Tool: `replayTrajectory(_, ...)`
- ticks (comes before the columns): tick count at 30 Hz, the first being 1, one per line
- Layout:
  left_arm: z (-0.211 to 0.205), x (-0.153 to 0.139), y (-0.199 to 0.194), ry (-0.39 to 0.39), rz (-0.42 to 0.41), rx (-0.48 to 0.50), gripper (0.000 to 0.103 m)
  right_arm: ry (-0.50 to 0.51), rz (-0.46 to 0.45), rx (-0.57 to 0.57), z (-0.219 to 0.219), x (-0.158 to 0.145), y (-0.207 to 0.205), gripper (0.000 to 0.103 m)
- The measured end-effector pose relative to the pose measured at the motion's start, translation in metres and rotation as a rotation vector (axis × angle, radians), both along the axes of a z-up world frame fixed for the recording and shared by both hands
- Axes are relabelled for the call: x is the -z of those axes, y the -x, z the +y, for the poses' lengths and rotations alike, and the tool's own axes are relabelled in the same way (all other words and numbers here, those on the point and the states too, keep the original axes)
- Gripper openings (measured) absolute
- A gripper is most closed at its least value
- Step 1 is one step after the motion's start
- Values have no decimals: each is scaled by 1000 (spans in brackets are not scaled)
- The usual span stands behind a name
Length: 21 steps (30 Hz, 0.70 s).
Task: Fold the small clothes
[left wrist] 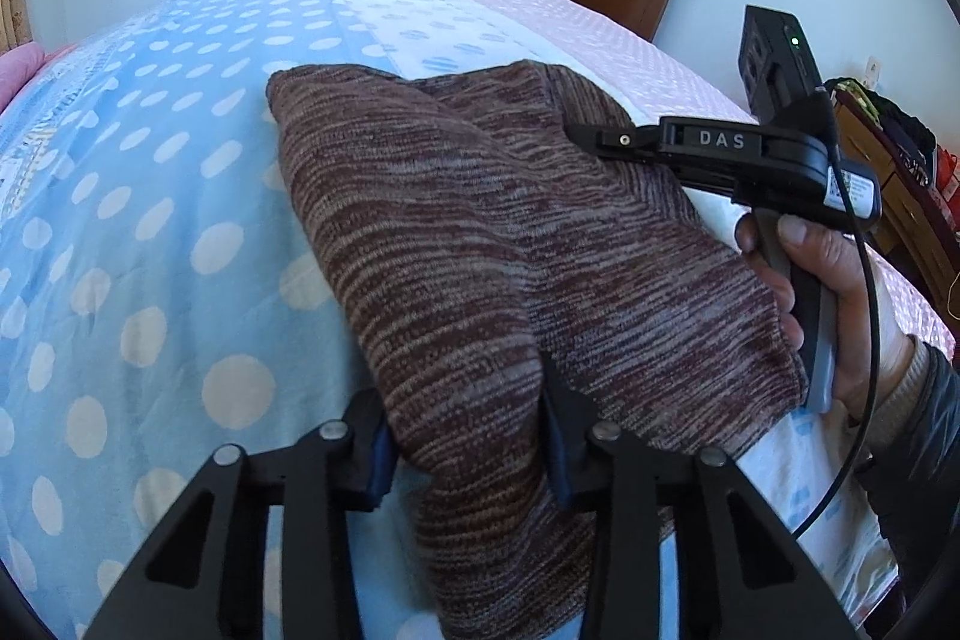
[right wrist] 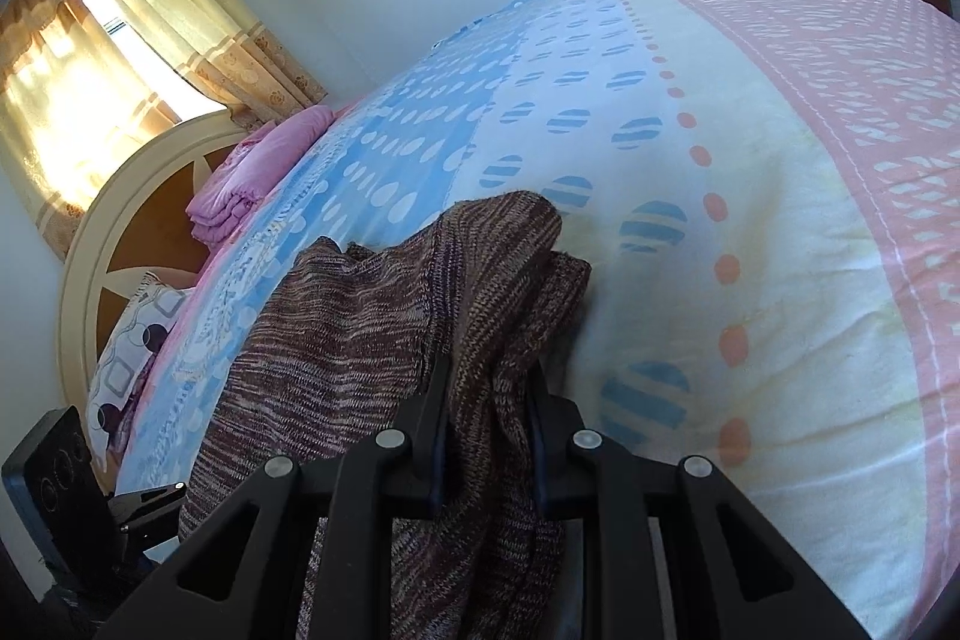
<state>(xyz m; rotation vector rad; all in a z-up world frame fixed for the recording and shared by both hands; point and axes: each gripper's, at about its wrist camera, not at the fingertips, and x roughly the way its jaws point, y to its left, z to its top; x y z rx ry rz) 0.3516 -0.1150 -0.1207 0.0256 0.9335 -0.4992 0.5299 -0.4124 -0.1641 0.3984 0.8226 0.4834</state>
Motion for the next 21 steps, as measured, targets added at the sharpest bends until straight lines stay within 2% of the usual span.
replayTrajectory(3, -3, -7, 6, -42, -15, -1, 32, 5, -17, 12, 3, -7, 10, 20)
replayTrajectory(9, 1, -16, 24, -61, -29, 7, 30, -85, -6, 31, 2, -11, 34, 19)
replayTrajectory(12, 8, -19, 31, -51, -27, 7, 29, -103, -1, 41, 4, -12, 45, 19)
replayTrajectory(18, 27, -36, 55, -34, -49, 3, 28, -205, 16, 18, 17, -18, 68, 19)
replayTrajectory(21, 40, -42, 69, -31, -53, -1, 28, -201, 12, -1, 32, -23, 80, 19)
